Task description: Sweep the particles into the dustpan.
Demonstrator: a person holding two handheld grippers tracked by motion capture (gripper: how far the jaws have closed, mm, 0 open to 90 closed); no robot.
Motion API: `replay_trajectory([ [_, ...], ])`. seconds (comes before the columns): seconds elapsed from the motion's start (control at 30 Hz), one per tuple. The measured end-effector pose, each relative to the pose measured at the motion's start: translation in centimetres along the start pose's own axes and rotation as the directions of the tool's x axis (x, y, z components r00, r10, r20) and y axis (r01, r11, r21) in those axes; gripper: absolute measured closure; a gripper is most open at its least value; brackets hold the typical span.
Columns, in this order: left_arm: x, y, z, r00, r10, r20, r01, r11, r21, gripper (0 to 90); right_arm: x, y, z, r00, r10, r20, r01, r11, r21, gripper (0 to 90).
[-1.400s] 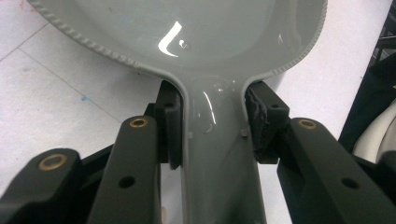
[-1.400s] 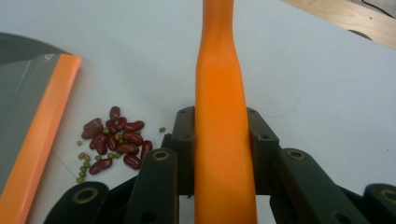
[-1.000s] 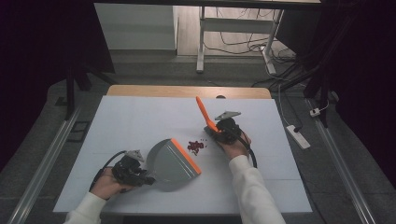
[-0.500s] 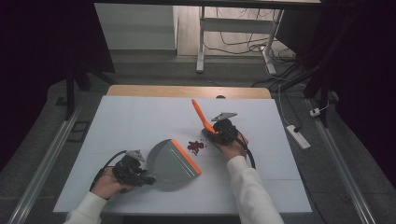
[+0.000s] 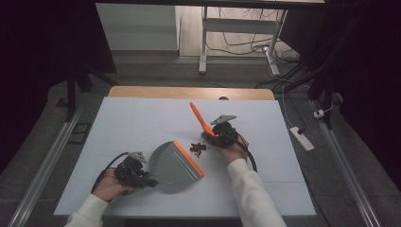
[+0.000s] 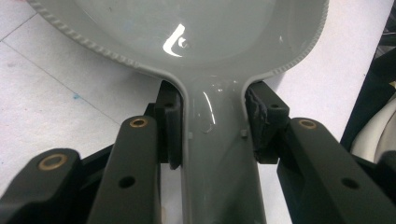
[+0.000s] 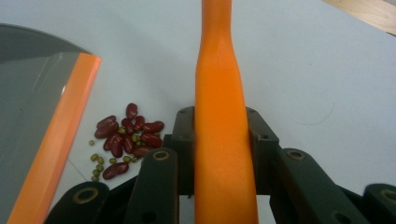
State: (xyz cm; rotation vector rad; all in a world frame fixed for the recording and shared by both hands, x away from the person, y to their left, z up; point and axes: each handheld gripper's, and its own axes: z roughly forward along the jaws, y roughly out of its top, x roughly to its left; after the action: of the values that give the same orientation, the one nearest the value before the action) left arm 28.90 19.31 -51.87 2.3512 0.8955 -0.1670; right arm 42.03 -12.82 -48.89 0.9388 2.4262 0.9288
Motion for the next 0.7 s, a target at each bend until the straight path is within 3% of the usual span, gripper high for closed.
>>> replay_trajectory([
  [0.6,0.1,0.1,0.2,1.0,-0.001,0.004,0.0,1.0,0.007,62.0,1.8,0.6,0.4,0.9979,-0.056,-0.034,0.056,0.998,0.005,70.5],
  [0.7,0.1,0.1,0.2,1.0,0.0,0.003,0.0,1.0,0.01,62.0,2.2,0.7,0.5,0.9965,-0.046,-0.069,0.046,0.999,-0.002,70.5],
])
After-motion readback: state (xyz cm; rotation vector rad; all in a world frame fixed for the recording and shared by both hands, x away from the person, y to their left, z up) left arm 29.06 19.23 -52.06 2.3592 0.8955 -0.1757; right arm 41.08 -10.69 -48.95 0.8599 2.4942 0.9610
